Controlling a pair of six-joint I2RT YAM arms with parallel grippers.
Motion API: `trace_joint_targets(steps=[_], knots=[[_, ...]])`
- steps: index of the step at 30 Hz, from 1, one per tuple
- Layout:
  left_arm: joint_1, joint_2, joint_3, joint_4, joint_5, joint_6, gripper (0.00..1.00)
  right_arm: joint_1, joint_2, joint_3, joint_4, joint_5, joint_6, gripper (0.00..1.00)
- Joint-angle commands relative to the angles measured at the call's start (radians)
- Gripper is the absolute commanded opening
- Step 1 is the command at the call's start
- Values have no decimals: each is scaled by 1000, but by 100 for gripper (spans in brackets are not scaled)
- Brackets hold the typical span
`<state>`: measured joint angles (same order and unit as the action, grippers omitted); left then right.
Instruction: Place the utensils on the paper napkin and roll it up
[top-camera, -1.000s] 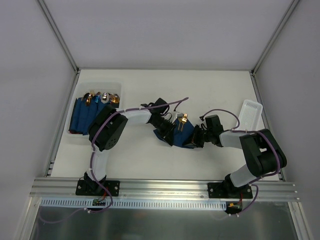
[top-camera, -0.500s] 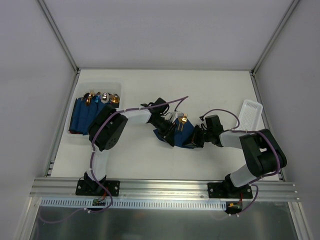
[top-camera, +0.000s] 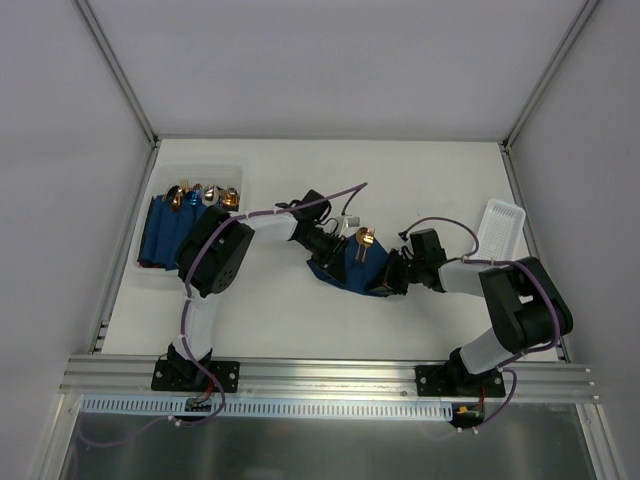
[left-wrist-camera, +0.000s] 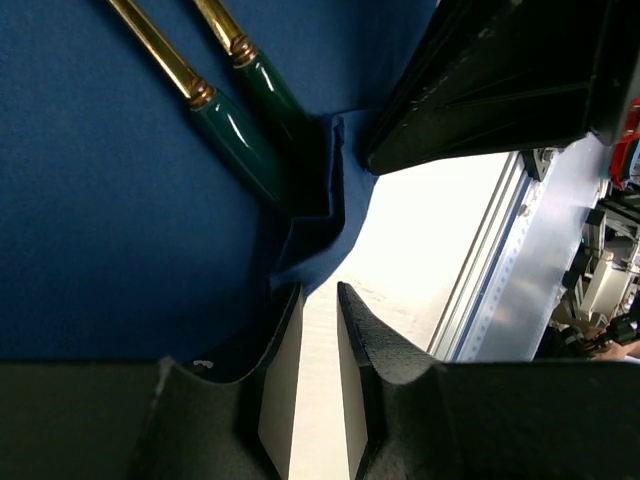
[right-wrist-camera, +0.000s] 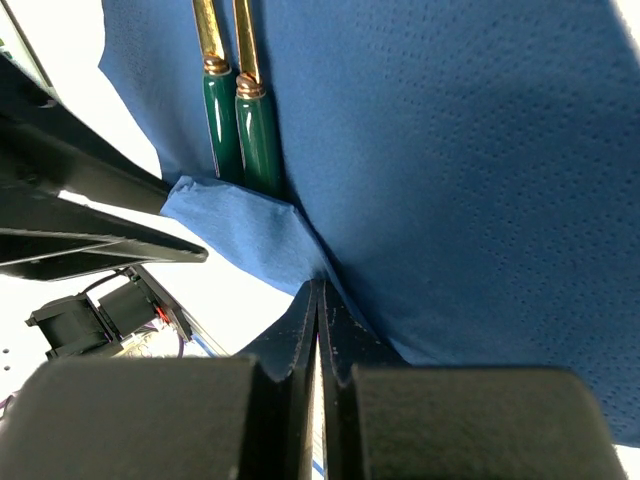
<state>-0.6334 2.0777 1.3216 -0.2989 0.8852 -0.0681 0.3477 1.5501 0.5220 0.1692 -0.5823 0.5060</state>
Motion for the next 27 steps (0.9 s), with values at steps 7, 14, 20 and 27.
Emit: trace_joint_targets(steps=[7, 14, 20, 27], knots=[[3, 28, -24, 9, -71, 2, 18, 2, 28, 29, -31, 35, -41, 0], [27, -21, -114, 66, -111, -58, 13, -15, 47, 75, -100, 53, -101, 0], [43, -57, -196, 147, -101, -180, 13, -44, 84, 136, -165, 53, -155, 0], [49, -73, -231, 182, -146, -243, 13, -53, 131, 197, -221, 53, -201, 0]])
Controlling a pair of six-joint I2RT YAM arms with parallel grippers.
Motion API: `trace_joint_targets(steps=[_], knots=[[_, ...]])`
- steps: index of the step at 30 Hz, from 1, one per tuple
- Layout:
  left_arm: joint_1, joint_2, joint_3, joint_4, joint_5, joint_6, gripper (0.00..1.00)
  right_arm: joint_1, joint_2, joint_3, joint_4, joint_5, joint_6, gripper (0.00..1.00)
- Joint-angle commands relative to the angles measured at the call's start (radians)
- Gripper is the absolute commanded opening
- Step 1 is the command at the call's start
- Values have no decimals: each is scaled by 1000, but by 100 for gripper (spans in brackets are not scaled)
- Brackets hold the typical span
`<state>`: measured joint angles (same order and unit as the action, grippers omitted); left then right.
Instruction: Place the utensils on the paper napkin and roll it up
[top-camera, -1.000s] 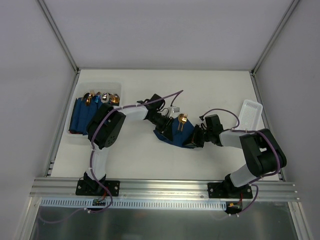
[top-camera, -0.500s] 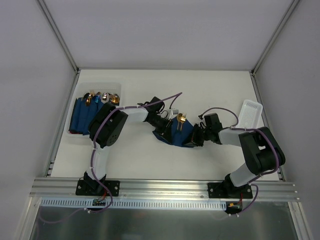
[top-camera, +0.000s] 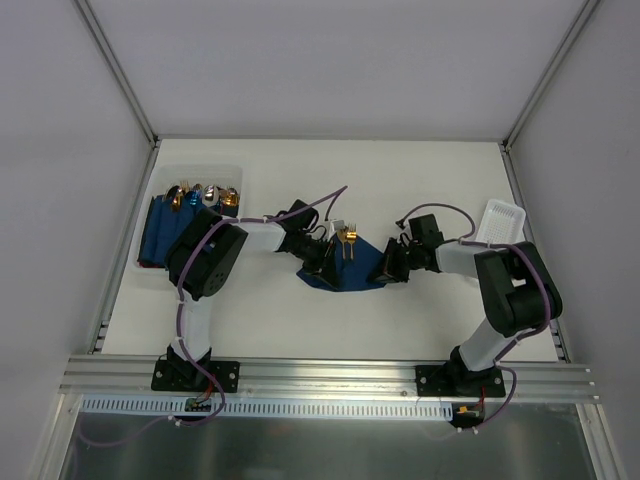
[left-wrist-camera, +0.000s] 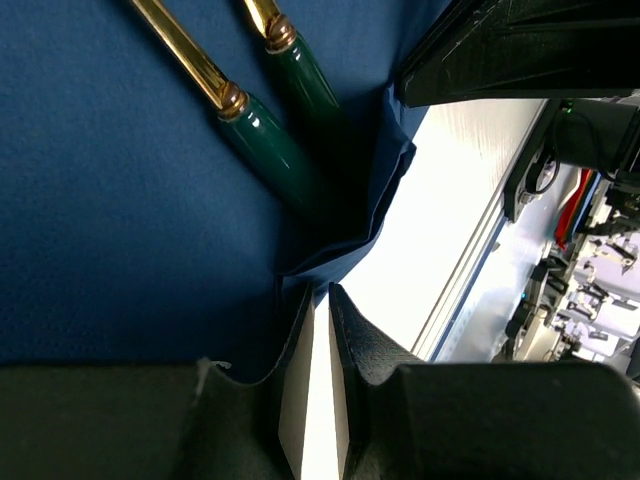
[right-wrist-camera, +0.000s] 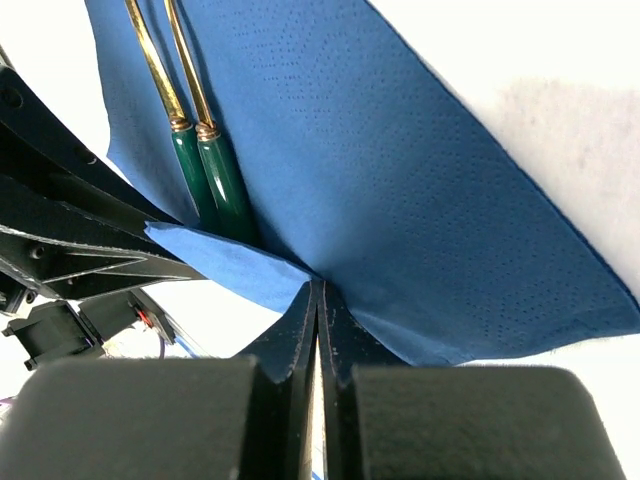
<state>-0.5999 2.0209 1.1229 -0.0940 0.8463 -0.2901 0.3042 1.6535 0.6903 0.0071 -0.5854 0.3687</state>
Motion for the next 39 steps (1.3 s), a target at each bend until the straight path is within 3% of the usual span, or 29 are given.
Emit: trace_joint_targets(steps=[1, 12, 24, 31, 39], knots=[[17, -10, -31, -24, -110, -21, 14, -11, 34, 34, -67, 56, -70, 0], [58, 10, -46, -23, -122, -35, 13, -51, 20, 43, -162, 110, -157, 0], [58, 4, -54, -15, -118, -84, 14, -14, -185, 121, -243, 70, -131, 5], [60, 10, -41, -6, -112, -100, 14, 75, -189, 160, -161, 38, -44, 5], [58, -2, -22, 3, -102, -106, 17, 92, -107, 129, -61, 6, 7, 0]])
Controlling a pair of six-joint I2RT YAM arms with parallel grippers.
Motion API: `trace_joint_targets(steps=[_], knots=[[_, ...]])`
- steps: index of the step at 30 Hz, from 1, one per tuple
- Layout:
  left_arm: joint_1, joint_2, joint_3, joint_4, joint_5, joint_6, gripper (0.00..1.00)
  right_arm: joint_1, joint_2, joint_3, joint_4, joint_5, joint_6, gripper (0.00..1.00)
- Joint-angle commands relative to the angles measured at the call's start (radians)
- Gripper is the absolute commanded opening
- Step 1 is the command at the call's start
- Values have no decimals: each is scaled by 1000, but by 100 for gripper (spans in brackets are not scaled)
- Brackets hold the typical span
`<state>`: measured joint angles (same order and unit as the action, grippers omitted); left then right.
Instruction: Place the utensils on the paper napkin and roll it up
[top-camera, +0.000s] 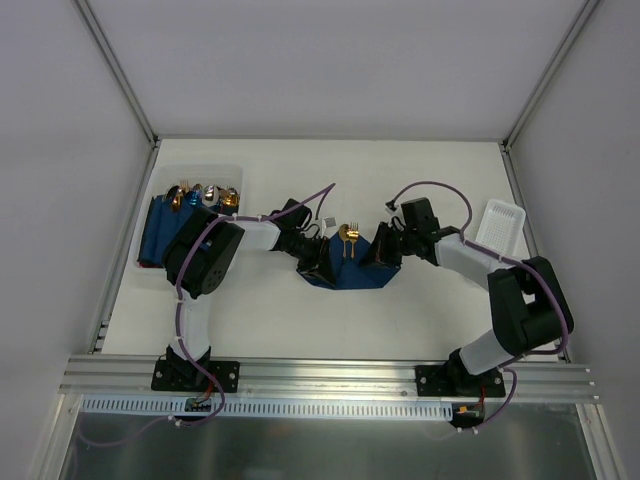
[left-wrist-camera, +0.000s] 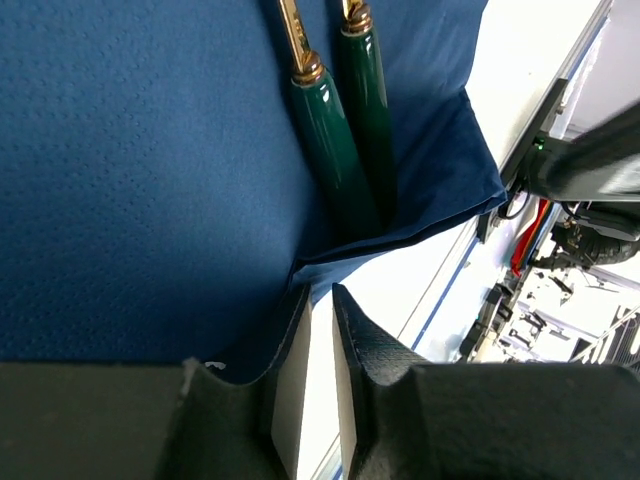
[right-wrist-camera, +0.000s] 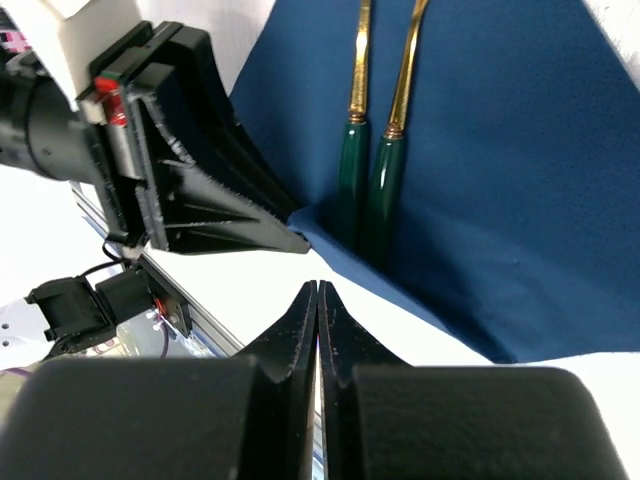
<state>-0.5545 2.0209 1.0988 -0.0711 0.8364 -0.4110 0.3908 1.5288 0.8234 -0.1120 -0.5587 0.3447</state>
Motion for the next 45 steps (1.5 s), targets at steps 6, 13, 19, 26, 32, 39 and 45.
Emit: trace_joint_targets(steps=[6, 13, 19, 26, 32, 39, 45], knots=[[13, -30, 7, -10, -74, 31, 23, 5, 86, -10, 84, -10, 20, 0], [10, -109, 4, 7, -43, 61, 27, 5, 157, -3, 106, 6, 13, 0], [-2, -116, 38, 8, -33, 67, 29, 6, 177, -3, 106, 28, 10, 0], [-42, -90, 78, 13, -2, 78, 27, 6, 183, 2, 84, 48, -3, 0], [-82, -64, 104, 37, 4, 61, 27, 6, 200, 10, 74, 52, -7, 0], [-81, 4, 133, 66, -31, 9, 25, 0, 203, 11, 51, 68, -26, 0], [-73, 48, 147, 132, -34, -38, 25, -4, 200, 19, 23, 74, -52, 0]])
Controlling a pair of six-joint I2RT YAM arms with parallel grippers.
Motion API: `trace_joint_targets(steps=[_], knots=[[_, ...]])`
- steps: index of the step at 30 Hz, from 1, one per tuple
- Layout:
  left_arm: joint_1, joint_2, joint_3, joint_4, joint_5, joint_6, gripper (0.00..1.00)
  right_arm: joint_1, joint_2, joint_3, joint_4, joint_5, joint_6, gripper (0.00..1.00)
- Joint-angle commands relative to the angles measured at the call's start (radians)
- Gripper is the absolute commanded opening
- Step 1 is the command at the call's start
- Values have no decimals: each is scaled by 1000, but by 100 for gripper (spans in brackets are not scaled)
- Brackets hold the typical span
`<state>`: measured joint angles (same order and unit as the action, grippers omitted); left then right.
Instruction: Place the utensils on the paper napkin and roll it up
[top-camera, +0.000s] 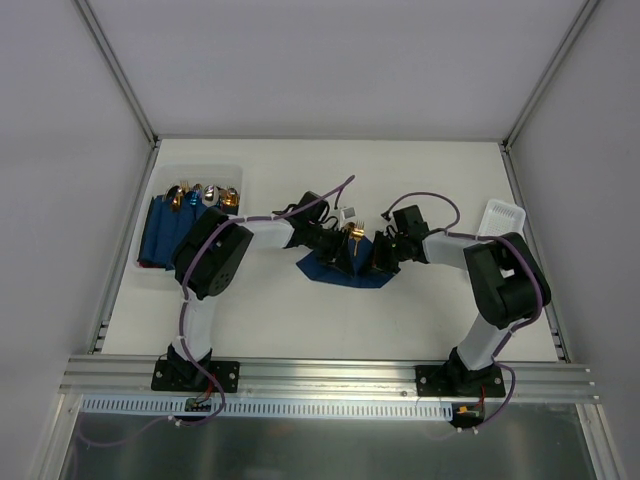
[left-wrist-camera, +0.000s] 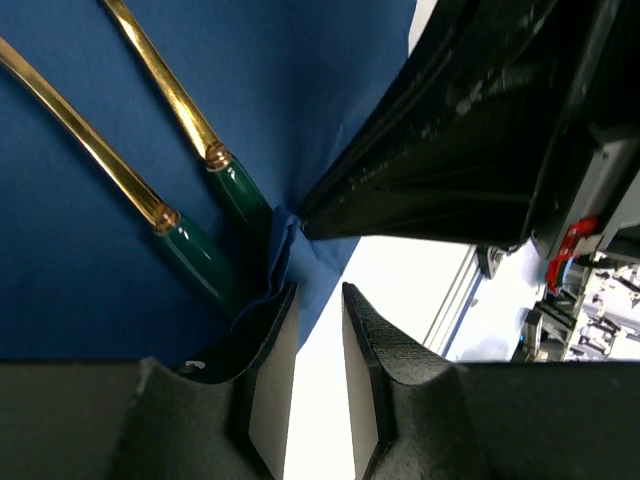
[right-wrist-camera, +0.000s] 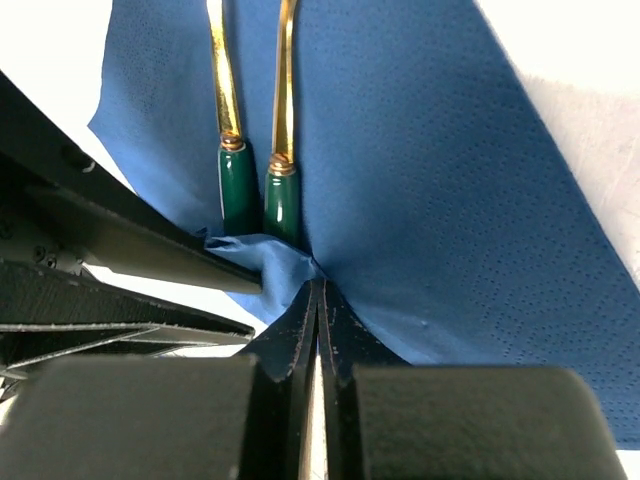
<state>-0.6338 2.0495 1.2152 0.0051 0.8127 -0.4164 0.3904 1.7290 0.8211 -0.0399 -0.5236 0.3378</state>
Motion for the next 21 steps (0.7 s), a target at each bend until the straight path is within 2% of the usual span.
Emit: trace_joint_targets(steps=[1, 6, 10, 12, 15, 16, 21], knots=[[6, 23, 32, 70, -7, -39, 25, -4, -2, 24, -52, 37, -46, 0], [8, 44, 26, 87, -7, -71, 24, -4, -61, 29, -80, 27, -36, 3], [16, 46, 15, 90, -10, -76, 24, -21, -178, 30, -133, 75, -28, 15], [22, 46, 12, 91, -10, -84, 24, -41, -245, 27, -175, 94, -28, 17], [26, 46, 9, 93, -14, -85, 24, -88, -318, 10, -230, 146, -43, 27], [28, 47, 9, 93, -12, -85, 24, -103, -327, 7, -245, 183, -49, 32], [28, 51, 12, 93, -12, -85, 24, -137, -310, -20, -307, 272, -91, 35]])
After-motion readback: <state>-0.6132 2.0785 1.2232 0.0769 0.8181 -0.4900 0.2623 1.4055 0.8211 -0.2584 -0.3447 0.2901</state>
